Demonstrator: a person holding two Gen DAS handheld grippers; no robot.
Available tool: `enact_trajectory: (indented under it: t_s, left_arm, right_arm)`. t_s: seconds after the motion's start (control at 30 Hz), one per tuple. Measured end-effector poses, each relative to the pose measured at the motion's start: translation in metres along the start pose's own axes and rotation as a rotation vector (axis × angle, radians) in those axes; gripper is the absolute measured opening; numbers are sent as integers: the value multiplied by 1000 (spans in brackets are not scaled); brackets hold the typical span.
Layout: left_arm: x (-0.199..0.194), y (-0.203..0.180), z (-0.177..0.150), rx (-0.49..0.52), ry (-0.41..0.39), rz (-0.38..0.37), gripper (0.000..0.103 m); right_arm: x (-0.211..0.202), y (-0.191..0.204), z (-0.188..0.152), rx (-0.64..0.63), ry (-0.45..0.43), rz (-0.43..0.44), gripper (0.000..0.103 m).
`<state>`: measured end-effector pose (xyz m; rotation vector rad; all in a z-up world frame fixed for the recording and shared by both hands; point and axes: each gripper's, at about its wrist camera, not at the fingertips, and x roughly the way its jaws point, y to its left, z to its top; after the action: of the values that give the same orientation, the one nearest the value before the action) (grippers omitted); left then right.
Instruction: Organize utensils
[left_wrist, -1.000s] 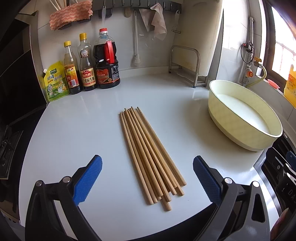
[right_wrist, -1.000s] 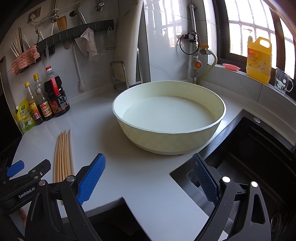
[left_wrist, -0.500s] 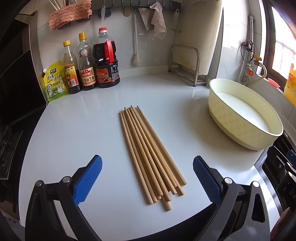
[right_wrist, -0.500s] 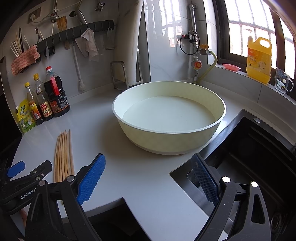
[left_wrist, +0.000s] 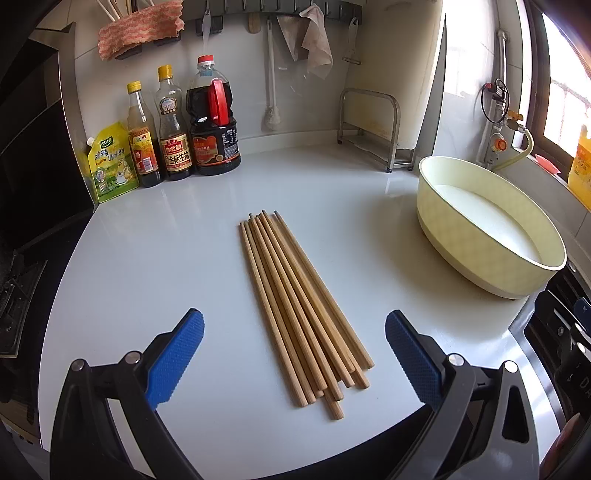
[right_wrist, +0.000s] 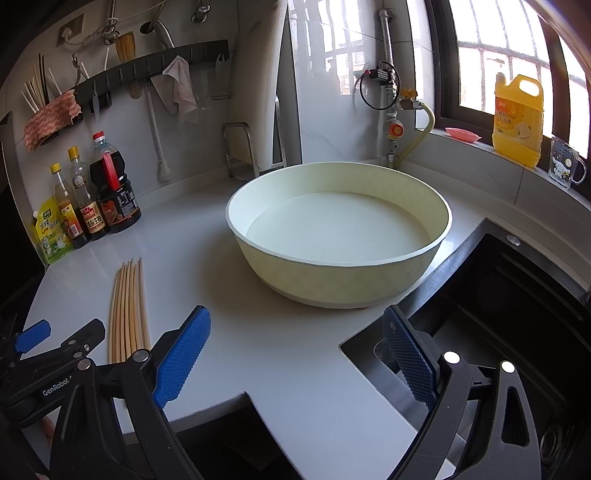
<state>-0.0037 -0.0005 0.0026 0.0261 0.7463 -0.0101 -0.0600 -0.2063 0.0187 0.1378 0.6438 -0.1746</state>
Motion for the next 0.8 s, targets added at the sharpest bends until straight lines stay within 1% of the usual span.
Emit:
enact_trajectory:
  t_s: [0.8]
  left_arm:
    - [-2,0,-1,-1,-7,0,97]
  right_arm:
    - [-2,0,0,10,-11,1,90]
